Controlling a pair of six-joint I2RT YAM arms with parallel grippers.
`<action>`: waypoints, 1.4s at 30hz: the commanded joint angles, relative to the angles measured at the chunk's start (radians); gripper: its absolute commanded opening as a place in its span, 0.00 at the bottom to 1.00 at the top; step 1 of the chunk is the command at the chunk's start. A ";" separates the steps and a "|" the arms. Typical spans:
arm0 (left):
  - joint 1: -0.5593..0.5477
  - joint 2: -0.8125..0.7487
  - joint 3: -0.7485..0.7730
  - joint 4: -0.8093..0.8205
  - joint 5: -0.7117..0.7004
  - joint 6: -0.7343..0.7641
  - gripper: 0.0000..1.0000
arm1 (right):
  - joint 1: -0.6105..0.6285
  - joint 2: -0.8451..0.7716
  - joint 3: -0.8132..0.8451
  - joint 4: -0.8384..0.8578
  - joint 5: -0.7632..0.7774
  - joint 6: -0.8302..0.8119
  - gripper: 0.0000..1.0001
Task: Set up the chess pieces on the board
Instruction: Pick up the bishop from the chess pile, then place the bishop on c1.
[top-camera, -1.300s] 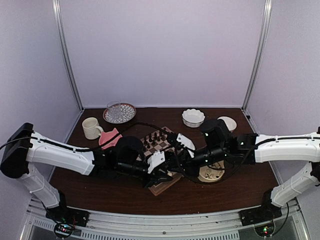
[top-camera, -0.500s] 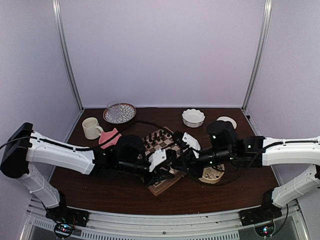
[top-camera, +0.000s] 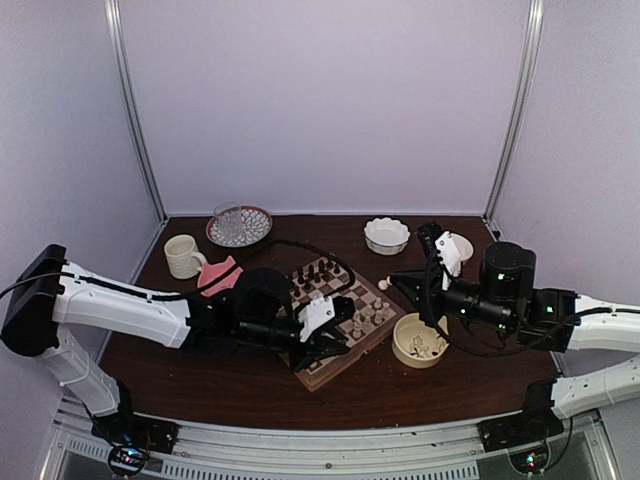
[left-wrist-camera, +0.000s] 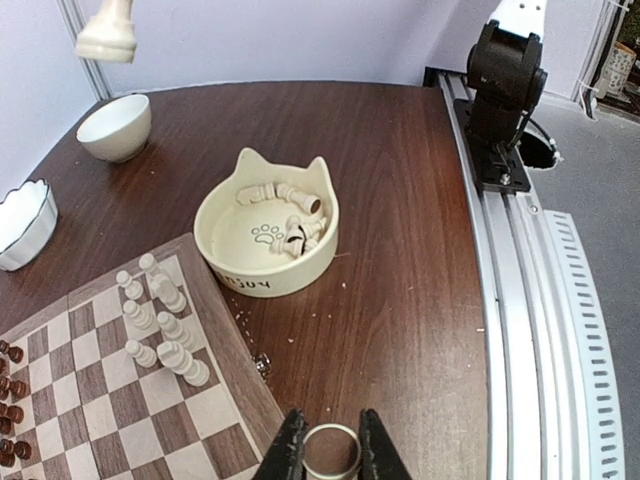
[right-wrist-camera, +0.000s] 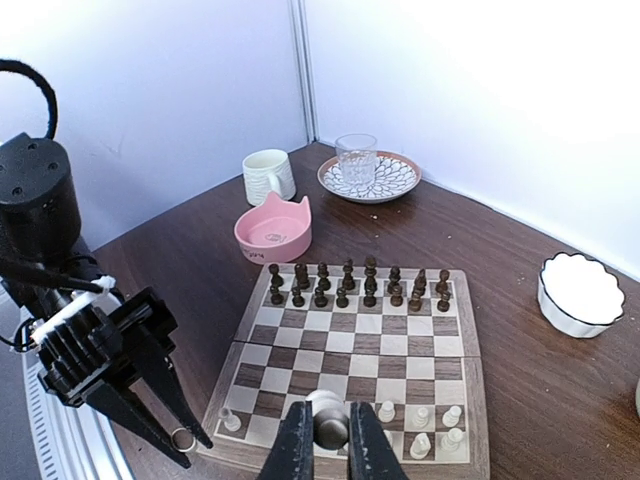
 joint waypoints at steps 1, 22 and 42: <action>-0.004 -0.011 -0.011 0.008 -0.039 -0.019 0.00 | -0.001 -0.002 -0.016 0.035 0.094 0.013 0.00; 0.058 -0.187 -0.173 0.101 -0.542 -0.184 0.00 | -0.001 0.312 0.062 0.070 -0.066 -0.002 0.00; 0.059 -0.202 -0.179 0.102 -0.516 -0.176 0.02 | 0.018 0.631 0.197 0.017 -0.199 -0.029 0.00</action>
